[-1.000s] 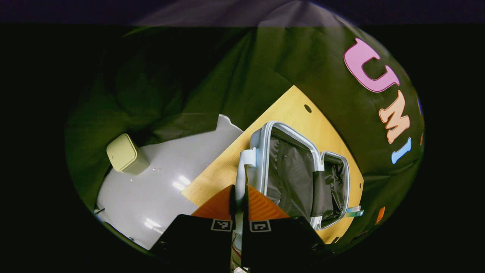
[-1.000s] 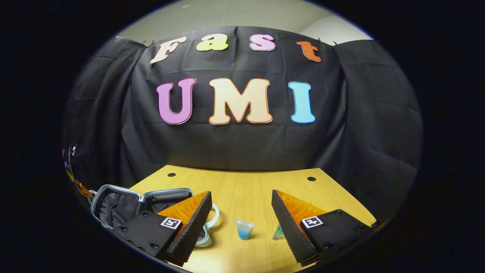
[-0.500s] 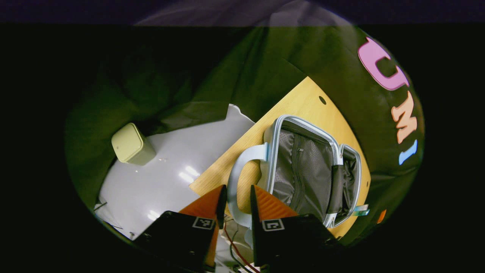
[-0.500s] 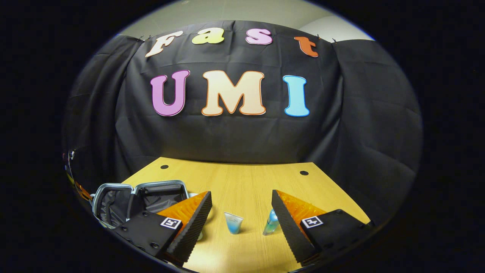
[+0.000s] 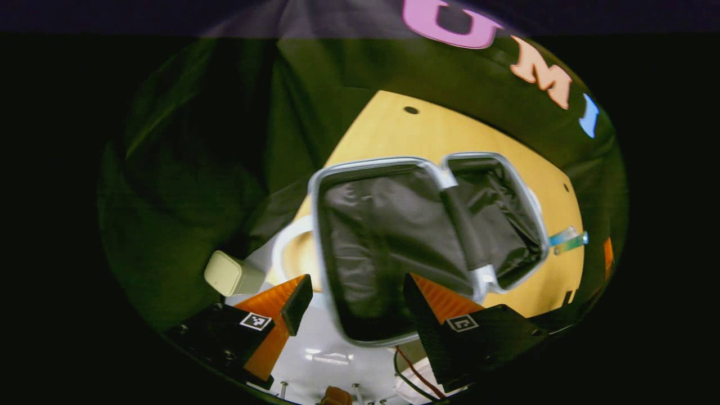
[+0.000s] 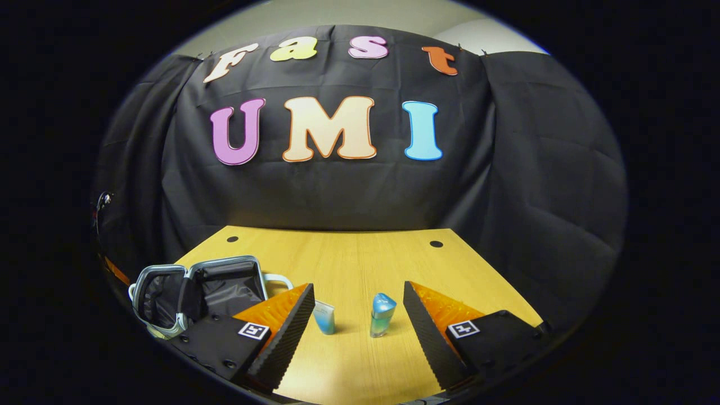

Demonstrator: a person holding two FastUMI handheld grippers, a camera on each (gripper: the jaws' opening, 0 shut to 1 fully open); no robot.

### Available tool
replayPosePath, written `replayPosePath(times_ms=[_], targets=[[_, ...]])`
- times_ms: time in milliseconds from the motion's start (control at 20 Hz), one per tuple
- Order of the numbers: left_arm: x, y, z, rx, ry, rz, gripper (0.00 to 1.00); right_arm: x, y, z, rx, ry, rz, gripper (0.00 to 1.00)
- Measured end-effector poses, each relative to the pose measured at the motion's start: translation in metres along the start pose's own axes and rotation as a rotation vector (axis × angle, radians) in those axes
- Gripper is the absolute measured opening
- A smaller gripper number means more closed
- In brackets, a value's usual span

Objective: First open the suitcase, pack the skin care products into it, and then close the suitcase.

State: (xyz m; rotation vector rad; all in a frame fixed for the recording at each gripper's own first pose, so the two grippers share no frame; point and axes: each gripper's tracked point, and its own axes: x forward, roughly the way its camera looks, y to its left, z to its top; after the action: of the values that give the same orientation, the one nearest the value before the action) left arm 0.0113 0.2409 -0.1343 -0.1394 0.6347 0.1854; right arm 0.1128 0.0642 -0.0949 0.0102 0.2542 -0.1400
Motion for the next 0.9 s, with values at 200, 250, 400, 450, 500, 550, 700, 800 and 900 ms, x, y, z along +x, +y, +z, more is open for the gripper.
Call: replayPosePath(times_ms=[200,250,400,450,500,550,700,800,900], targets=[[-0.005,-0.095,-0.003,0.126,0.017,-0.103,0.96,0.018,-0.016,-0.003,-0.005,0.023,0.053,0.99],[-0.005,-0.121,-0.004,0.15,0.019,-0.125,0.96,0.024,-0.02,-0.004,-0.006,0.028,0.076,0.99],[-0.002,-0.199,-0.011,0.184,0.024,-0.167,0.96,0.047,-0.036,-0.007,-0.007,0.064,0.15,0.99],[0.002,-0.224,-0.012,0.19,0.017,-0.176,0.96,0.055,-0.044,-0.007,-0.012,0.072,0.172,0.99],[0.007,-0.251,-0.017,0.194,0.021,-0.18,0.96,0.064,-0.052,-0.009,-0.018,0.088,0.195,0.99],[0.011,-0.271,-0.019,0.191,0.022,-0.184,0.96,0.074,-0.059,-0.013,-0.023,0.106,0.218,0.99],[0.026,-0.327,-0.029,0.167,0.042,-0.206,0.96,0.097,-0.078,-0.016,-0.029,0.137,0.279,0.99],[0.038,-0.357,-0.032,0.146,0.044,-0.208,0.96,0.11,-0.085,-0.021,-0.021,0.156,0.321,0.98],[0.049,-0.389,-0.031,0.118,0.04,-0.229,0.96,0.12,-0.088,-0.029,0.001,0.188,0.364,0.99]])
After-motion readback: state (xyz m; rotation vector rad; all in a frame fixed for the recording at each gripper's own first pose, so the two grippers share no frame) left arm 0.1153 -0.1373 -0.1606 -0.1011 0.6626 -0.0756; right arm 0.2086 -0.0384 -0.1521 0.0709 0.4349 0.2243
